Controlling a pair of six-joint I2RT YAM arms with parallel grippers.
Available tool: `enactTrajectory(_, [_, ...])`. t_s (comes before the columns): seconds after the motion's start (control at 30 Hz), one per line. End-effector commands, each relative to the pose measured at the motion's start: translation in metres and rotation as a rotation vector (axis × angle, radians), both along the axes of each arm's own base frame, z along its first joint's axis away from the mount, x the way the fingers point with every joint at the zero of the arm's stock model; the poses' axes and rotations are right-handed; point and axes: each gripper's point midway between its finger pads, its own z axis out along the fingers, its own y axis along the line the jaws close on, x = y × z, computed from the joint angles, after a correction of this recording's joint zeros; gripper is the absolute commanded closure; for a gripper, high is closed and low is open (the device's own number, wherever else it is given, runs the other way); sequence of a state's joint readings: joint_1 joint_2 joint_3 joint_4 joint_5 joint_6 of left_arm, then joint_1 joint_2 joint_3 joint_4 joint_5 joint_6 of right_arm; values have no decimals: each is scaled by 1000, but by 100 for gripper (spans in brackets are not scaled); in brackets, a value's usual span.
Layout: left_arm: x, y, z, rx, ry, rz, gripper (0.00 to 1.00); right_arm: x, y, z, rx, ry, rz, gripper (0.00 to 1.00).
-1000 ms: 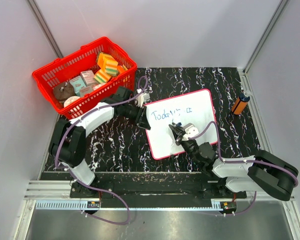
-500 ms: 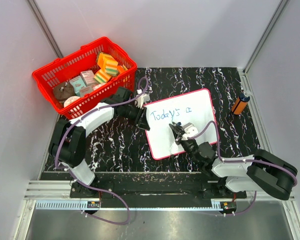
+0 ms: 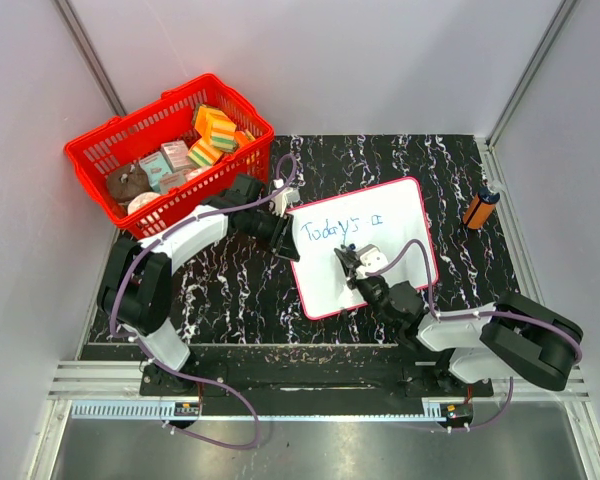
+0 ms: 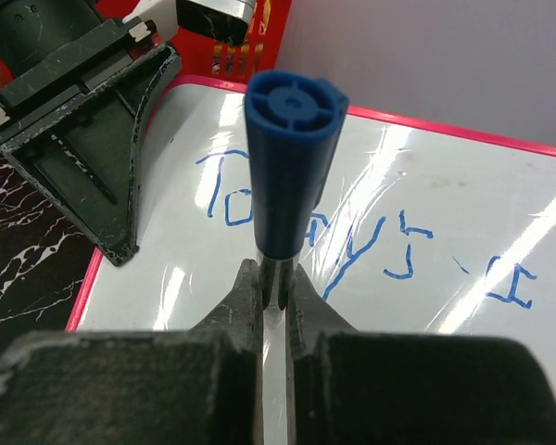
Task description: Write a sentence on the whiteboard
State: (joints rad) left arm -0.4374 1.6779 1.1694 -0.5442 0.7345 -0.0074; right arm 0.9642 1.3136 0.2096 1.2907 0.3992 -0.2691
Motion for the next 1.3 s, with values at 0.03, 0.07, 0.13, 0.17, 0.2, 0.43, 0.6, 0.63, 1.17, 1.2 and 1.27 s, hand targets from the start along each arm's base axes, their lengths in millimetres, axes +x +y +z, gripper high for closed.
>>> enactTrajectory(0.03, [-3, 44, -64, 315, -102, -86, 64, -2, 4, 56, 185, -130, 16, 100])
enactTrajectory(0.07, [-3, 44, -64, 315, -105, -87, 64, -3, 5, 56, 187, -130, 23, 100])
enactTrajectory(0.13, [-3, 44, -64, 314, -106, -87, 64, -4, 5, 54, 184, -125, 29, 100])
enactTrajectory(0.17, [-3, 44, -64, 314, -104, -88, 64, -5, 5, 52, 181, -120, 32, 100])
enactTrajectory(0.2, [-4, 44, -64, 315, -105, -89, 64, -6, 7, 52, 177, -121, 43, 100])
enactTrajectory(0.43, [-3, 45, -64, 317, -107, -86, 64, -10, 11, 46, 162, -95, 79, 100])
enactTrajectory(0.6, [-2, 45, -63, 319, -110, -85, 64, -12, 8, 40, 159, -67, 80, 100])
enactTrajectory(0.63, [-3, 45, -64, 320, -108, -85, 64, -12, 8, 38, 157, -61, 78, 100])
enactTrajectory(1.17, [-3, 45, -56, 311, -122, -85, 60, -10, -9, 44, 165, -37, 11, 100])
enactTrajectory(1.2, [-2, 43, -52, 300, -125, -85, 59, -10, -9, 45, 165, -39, 6, 100])
enactTrajectory(1.27, [-3, 42, -47, 293, -129, -86, 57, -8, -14, 46, 175, -37, -19, 100])
